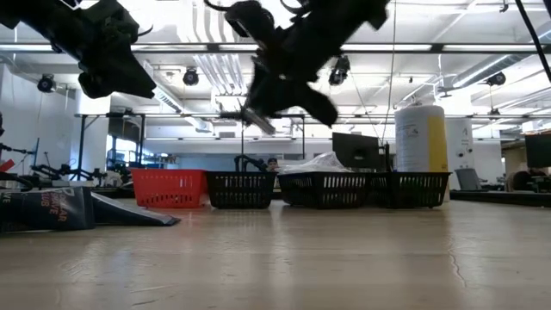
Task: Pick & Place Travel size toiletries
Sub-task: Put the razor into the red bin
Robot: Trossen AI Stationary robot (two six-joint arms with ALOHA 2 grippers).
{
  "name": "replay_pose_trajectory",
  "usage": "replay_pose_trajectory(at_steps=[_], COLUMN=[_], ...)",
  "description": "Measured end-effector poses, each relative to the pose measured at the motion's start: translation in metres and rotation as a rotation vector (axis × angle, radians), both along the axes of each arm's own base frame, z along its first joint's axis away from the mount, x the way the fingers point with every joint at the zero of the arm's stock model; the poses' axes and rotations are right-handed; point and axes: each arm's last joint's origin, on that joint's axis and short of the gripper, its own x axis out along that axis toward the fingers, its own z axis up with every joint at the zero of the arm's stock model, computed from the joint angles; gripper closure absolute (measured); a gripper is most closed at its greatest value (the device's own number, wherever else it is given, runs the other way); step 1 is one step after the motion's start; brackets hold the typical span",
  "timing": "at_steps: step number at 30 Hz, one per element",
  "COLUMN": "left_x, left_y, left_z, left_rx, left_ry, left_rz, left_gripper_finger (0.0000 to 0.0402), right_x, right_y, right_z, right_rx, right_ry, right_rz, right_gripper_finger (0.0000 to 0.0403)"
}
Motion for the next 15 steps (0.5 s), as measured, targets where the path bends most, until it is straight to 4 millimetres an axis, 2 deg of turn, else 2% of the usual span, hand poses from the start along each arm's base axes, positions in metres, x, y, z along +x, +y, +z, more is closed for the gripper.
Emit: replay_pose_trajectory(at_steps=[5,10,15], left_x=[0.0,0.001,0.003], left_y=[0.0,0.001,0.003], left_z=[-0.001,-0.001,0.003], left_rx=[0.0,0.01,0.064], left_ry=[0.011,0.009,-0.029], left_rz=[0.001,0.017,0.099], left_gripper_finger=[0.0282,0.0282,0.0282], right_x=[0.009,0.009,0.009], right_y=[-0.026,-0.028,-0.03], right_z=[0.004,0.001,0.001], right_rx=[0.055,0.027,0.022], right_ry=[-0.083,-0.062,-0.062], right_rz=[0.007,0.109,0.131], right_gripper_finger=[0.0374,0.0374,0.0374])
